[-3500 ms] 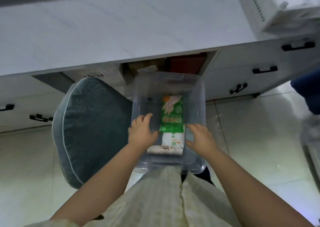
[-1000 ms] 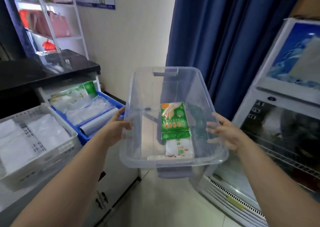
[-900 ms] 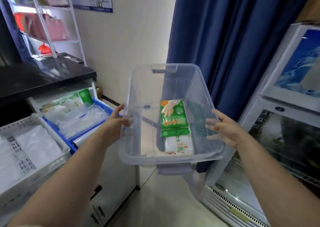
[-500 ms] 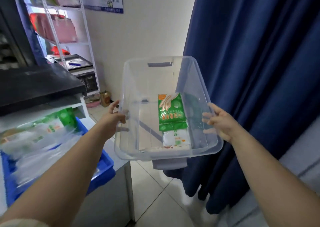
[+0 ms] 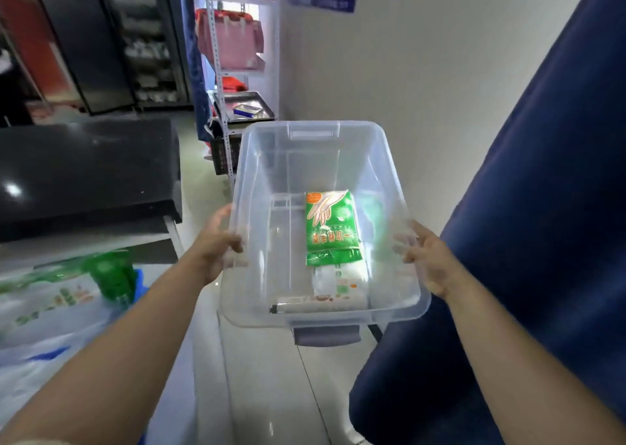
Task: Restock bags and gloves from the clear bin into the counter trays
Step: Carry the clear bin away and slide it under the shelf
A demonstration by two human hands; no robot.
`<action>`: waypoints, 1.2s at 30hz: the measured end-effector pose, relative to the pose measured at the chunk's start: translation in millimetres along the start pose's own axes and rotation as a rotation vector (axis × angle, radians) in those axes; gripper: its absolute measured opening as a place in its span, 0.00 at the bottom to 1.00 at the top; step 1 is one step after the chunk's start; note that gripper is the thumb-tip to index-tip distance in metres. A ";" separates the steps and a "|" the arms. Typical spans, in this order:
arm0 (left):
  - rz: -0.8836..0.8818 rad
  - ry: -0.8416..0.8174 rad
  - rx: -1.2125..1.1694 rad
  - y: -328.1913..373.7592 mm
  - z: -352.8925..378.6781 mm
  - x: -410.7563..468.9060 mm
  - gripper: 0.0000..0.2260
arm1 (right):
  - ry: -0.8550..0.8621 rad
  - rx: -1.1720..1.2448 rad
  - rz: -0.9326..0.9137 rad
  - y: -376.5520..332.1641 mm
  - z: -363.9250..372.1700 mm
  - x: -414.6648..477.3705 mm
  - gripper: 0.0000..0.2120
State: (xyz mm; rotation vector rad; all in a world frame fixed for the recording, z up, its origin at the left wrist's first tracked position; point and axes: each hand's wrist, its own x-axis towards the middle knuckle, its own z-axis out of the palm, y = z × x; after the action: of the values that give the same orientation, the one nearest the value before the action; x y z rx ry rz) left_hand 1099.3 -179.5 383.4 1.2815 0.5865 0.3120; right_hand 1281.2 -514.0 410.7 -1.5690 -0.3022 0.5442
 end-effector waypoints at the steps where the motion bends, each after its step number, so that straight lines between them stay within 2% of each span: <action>1: -0.003 0.018 0.021 2.4 0.2 20.7 0.40 | -0.024 -0.013 -0.005 0.7 1.9 24.3 0.34; 7: -0.024 0.157 0.015 10.5 1.6 128.6 0.41 | -0.073 0.011 0.017 -9.1 8.4 146.5 0.41; 14: -0.063 0.270 -0.040 26.7 1.8 237.7 0.42 | -0.125 -0.036 0.044 -21.4 20.3 295.0 0.40; 22: -0.051 0.416 -0.086 56.5 -18.8 381.0 0.41 | -0.396 -0.122 -0.017 -37.6 57.4 511.7 0.39; 27: -0.048 0.522 -0.102 86.4 -49.4 464.1 0.42 | -0.523 -0.100 0.020 -61.9 108.3 638.1 0.40; 32: -0.026 0.632 -0.139 108.3 -98.2 544.2 0.38 | -0.576 -0.042 0.103 -68.5 182.6 743.6 0.41; 36: -0.033 0.661 -0.191 128.1 -156.4 619.7 0.38 | -0.596 0.004 0.140 -69.3 257.9 822.7 0.38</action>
State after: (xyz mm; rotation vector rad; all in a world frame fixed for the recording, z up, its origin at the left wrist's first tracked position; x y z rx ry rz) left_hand 1528.0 309.0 333.8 0.9691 1.1054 0.7586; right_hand 1856.1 129.3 349.8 -1.4023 -0.6412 1.1213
